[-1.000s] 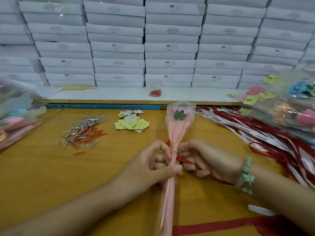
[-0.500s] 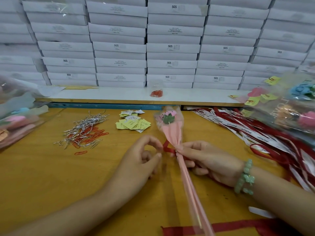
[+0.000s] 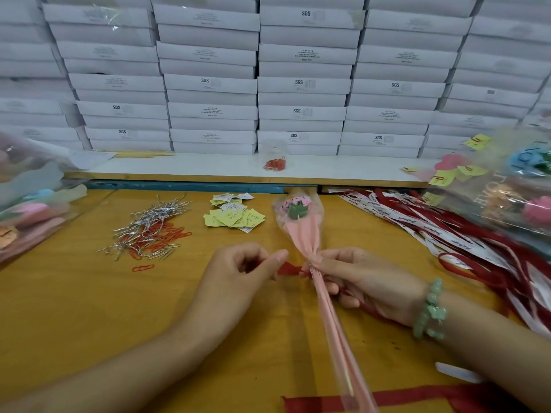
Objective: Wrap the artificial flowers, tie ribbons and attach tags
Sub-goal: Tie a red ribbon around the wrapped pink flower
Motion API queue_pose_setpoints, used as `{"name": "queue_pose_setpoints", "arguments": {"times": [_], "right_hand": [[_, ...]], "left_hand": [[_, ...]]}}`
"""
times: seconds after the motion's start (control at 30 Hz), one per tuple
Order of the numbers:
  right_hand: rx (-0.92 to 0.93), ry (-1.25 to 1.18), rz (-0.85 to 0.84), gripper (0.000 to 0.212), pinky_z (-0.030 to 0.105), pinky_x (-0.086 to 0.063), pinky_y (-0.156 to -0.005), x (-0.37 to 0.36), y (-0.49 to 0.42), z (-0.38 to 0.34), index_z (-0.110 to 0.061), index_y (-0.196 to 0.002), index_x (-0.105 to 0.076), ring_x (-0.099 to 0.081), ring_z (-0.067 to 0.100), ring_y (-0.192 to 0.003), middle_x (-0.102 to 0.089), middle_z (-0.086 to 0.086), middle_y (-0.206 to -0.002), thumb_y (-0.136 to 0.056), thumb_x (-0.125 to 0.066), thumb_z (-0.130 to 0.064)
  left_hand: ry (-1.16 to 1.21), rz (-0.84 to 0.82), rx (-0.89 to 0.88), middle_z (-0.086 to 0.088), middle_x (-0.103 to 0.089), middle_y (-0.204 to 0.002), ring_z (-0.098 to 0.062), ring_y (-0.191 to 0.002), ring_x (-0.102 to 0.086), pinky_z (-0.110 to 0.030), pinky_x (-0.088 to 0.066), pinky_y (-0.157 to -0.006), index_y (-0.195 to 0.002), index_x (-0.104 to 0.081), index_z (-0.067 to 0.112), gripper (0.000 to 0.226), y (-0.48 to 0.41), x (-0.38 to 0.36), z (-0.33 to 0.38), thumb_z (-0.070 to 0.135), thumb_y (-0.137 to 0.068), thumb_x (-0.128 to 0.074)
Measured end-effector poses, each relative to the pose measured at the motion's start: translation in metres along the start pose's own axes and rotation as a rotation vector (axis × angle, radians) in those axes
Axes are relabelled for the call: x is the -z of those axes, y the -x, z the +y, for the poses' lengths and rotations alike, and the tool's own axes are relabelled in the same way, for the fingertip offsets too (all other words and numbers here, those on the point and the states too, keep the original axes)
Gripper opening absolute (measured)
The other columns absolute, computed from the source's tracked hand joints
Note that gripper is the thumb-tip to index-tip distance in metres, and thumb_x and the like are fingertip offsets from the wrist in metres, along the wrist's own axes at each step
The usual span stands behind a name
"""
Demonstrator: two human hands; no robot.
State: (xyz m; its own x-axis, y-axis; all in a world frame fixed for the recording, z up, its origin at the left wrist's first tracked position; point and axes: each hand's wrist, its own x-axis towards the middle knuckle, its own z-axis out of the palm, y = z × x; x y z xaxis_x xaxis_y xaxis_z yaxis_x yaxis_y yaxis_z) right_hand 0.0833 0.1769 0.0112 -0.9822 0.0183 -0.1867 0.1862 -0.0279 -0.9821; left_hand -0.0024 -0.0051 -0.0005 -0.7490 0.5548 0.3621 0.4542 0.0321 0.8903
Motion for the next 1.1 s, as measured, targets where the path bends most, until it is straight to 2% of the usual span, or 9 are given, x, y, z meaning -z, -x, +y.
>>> {"name": "queue_pose_setpoints", "arguments": {"times": [0.1,0.2,0.3,0.37,0.5,0.77,0.87,1.0,1.1], "right_hand": [[-0.013,0.108,0.002,0.027,0.013,-0.032,-0.035,-0.001,0.001,0.0,-0.014,-0.085,-0.07,-0.036,0.007,-0.042,-0.048,-0.002,-0.055,-0.082,-0.064,-0.04],[-0.002,0.24,0.011,0.027,0.012,-0.03,-0.035,-0.005,0.002,-0.002,-0.019,-0.078,-0.067,-0.034,0.007,-0.039,-0.048,-0.005,-0.054,-0.082,-0.063,-0.046],[0.006,0.315,0.007,0.031,0.013,-0.03,-0.034,-0.009,0.005,-0.004,-0.015,-0.08,-0.065,-0.036,0.007,-0.037,-0.053,-0.002,-0.056,-0.083,-0.061,-0.045],[0.011,0.353,0.012,0.033,0.015,-0.031,-0.032,-0.011,0.006,-0.007,-0.01,-0.083,-0.064,-0.039,0.008,-0.038,-0.059,0.003,-0.062,-0.092,-0.055,-0.041],[-0.032,0.495,0.073,0.052,0.017,-0.034,-0.03,-0.011,0.006,-0.012,-0.004,-0.084,-0.06,-0.046,0.009,-0.036,-0.061,0.005,-0.056,-0.099,-0.035,-0.047],[-0.065,0.654,0.081,0.059,0.018,-0.037,-0.036,0.007,0.008,-0.024,-0.009,-0.079,-0.046,-0.048,0.011,-0.034,-0.06,0.005,-0.051,-0.086,-0.027,-0.065],[-0.01,0.519,0.014,0.061,0.016,-0.038,-0.038,0.027,0.01,-0.035,-0.01,-0.075,-0.049,-0.048,0.013,-0.034,-0.06,0.009,-0.052,-0.083,-0.028,-0.067],[0.027,0.101,-0.172,0.064,0.016,-0.041,-0.036,0.055,0.014,-0.045,-0.013,-0.075,-0.064,-0.048,0.01,-0.032,-0.056,0.007,-0.049,-0.086,-0.03,-0.066],[0.081,-0.116,-0.252,0.063,0.018,-0.043,-0.034,0.068,0.016,-0.045,-0.01,-0.079,-0.068,-0.049,0.008,-0.031,-0.057,0.006,-0.049,-0.075,-0.058,-0.071]], "left_hand": [[0.062,0.072,0.015,0.004,-0.05,-0.053,-0.005,-0.054,-0.047,-0.01,-0.039,-0.062,-0.052,-0.057,0.015,0.044,-0.002,0.005,0.004,0.051,-0.074,-0.067],[0.247,0.071,0.083,-0.018,-0.059,-0.073,-0.018,-0.088,-0.065,-0.025,-0.038,-0.087,-0.046,-0.054,0.015,0.046,-0.008,0.011,0.009,0.05,-0.071,-0.07],[0.423,0.034,0.123,-0.002,-0.073,-0.08,-0.005,-0.106,-0.064,-0.028,-0.037,-0.097,-0.047,-0.061,0.015,0.038,-0.014,0.016,0.014,0.047,-0.068,-0.069],[0.581,-0.016,0.149,-0.009,-0.076,-0.097,-0.013,-0.113,-0.064,-0.034,-0.047,-0.102,-0.05,-0.068,0.014,0.034,-0.016,0.017,0.014,0.036,-0.076,-0.064],[0.791,-0.163,0.203,-0.017,-0.073,-0.102,-0.027,-0.11,-0.067,-0.039,-0.049,-0.099,-0.065,-0.076,0.011,0.038,-0.016,0.02,0.012,0.029,-0.088,-0.052],[0.822,-0.269,0.308,-0.009,-0.072,-0.102,-0.026,-0.093,-0.071,-0.031,-0.058,-0.083,-0.093,-0.078,0.009,0.042,-0.02,0.022,-0.006,0.031,-0.091,-0.042],[0.778,-0.271,0.282,-0.011,-0.07,-0.106,-0.02,-0.077,-0.068,-0.027,-0.058,-0.07,-0.099,-0.076,0.007,0.036,-0.021,0.021,-0.009,0.024,-0.087,-0.047],[0.724,-0.248,0.263,-0.014,-0.069,-0.11,-0.014,-0.063,-0.058,-0.026,-0.055,-0.062,-0.104,-0.073,0.001,0.036,-0.022,0.02,-0.014,0.02,-0.085,-0.05],[0.693,-0.24,0.257,-0.013,-0.069,-0.11,-0.01,-0.057,-0.05,-0.024,-0.051,-0.057,-0.107,-0.072,0.002,0.036,-0.022,0.019,-0.016,0.018,-0.084,-0.05]]}}
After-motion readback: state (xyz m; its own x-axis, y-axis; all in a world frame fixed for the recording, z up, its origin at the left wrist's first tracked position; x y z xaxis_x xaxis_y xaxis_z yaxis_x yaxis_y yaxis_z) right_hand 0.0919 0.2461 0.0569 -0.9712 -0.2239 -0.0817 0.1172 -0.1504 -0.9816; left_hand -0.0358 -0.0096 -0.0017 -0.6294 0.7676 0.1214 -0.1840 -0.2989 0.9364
